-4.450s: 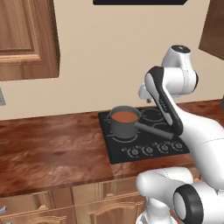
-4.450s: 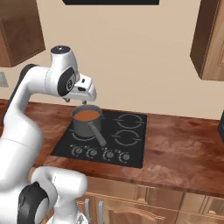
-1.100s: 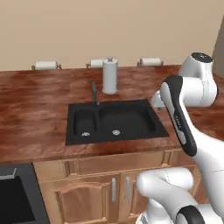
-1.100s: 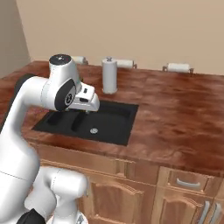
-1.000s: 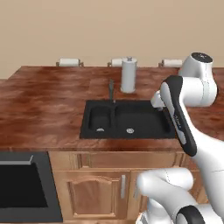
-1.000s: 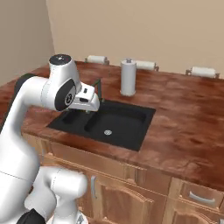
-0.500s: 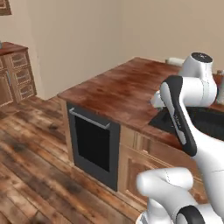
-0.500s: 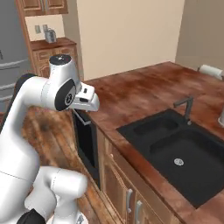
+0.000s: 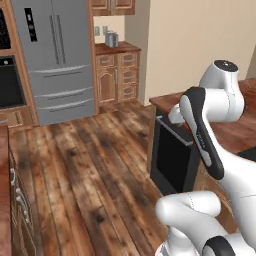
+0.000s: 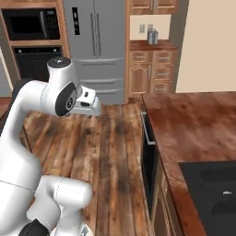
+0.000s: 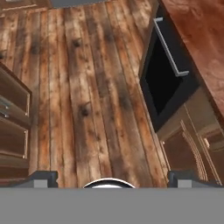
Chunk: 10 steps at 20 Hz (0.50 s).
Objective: Retrieve the chicken drumstick from the fridge and place it on the saucepan with marinade on the stove.
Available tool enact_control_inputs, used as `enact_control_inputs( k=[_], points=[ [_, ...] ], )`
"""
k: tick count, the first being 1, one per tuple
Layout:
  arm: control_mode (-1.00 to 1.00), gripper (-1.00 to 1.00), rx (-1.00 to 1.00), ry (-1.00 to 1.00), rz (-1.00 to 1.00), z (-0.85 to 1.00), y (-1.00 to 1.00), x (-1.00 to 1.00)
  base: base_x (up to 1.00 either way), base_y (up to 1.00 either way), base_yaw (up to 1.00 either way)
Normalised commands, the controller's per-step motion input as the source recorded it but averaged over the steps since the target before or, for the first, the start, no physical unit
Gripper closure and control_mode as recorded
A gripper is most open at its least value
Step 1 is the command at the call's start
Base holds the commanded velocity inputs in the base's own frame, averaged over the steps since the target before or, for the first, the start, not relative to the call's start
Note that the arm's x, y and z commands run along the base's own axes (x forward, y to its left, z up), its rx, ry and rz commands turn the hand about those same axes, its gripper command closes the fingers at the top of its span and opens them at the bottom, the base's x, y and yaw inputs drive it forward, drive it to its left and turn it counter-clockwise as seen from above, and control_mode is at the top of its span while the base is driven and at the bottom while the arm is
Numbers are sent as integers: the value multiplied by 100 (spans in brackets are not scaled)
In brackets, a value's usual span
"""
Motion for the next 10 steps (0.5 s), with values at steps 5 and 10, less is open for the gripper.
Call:
enact_control_inputs(
  k=[5, 10],
  points=[
    [100, -100, 0, 0, 0, 0, 0, 0, 100, 17, 2],
    [100, -100, 0, 0, 0, 0, 0, 0, 100, 24, 3]
  ],
)
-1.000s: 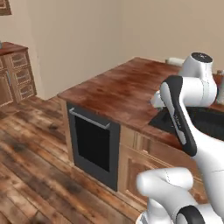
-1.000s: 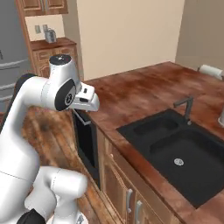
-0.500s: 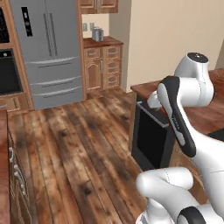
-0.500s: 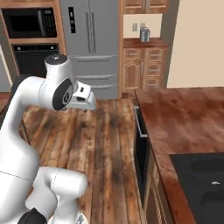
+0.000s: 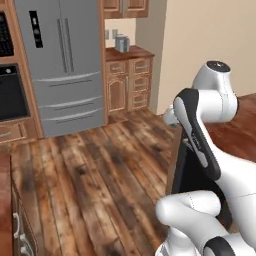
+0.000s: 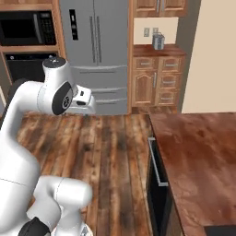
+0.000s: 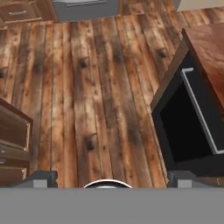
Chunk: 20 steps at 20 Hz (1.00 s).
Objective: Retrieve the chicken drumstick from the fridge and place it on the saucepan with marinade on the stove.
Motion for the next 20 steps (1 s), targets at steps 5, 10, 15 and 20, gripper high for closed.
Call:
enact_control_inputs(
  k=[5, 10, 15, 20],
  points=[
    [100, -100, 0, 0, 0, 0, 0, 0, 100, 25, 16],
    [100, -100, 0, 0, 0, 0, 0, 0, 100, 15, 19],
    [100, -100, 0, 0, 0, 0, 0, 0, 100, 9, 18],
    [100, -100, 0, 0, 0, 0, 0, 0, 100, 0, 22]
  ],
)
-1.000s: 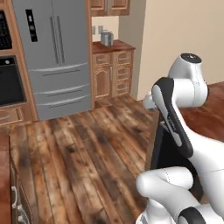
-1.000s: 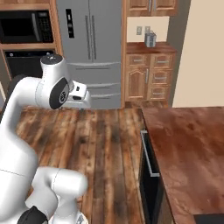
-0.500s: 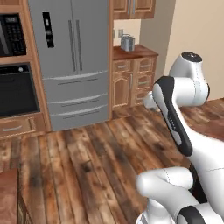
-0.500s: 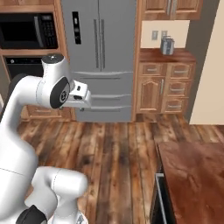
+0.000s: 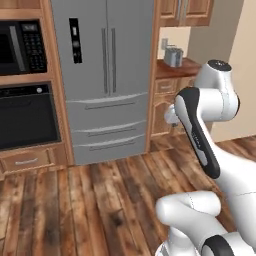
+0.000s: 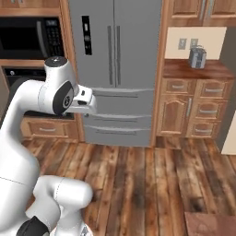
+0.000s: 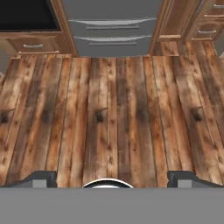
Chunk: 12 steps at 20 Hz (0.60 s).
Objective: Retrieve the chicken drumstick from the fridge and place it on the saucepan with marinade on the stove.
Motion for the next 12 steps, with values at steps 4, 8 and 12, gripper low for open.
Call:
enact_control_inputs(
  k=[4, 8, 12],
  points=[
    [100, -100, 0, 0, 0, 0, 0, 0, 100, -1, 21],
    [100, -100, 0, 0, 0, 0, 0, 0, 100, -2, 19],
    [100, -100, 0, 0, 0, 0, 0, 0, 100, -13, 19]
  ],
)
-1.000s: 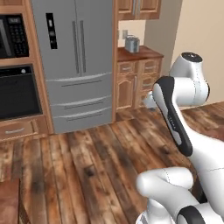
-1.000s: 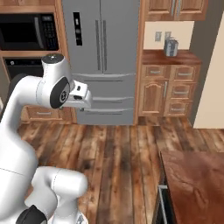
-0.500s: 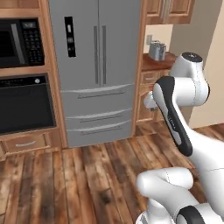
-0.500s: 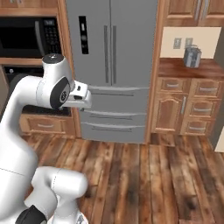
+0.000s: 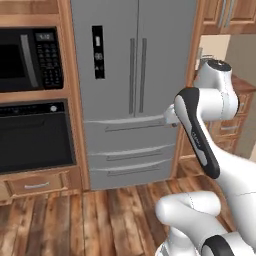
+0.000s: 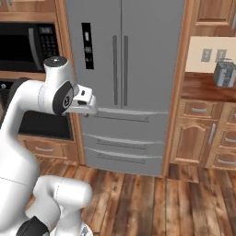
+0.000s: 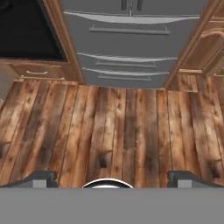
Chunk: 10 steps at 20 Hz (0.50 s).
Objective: Retrieve the chicken drumstick from the fridge and place it on the saucepan with marinade on the stove.
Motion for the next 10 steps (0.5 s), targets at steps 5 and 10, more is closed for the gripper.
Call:
enact_control_inputs(
  k=[5, 10],
  points=[
    [100, -100, 0, 0, 0, 0, 0, 0, 100, -23, 20],
    [100, -100, 0, 0, 0, 0, 0, 0, 81, -51, 18]
  ],
)
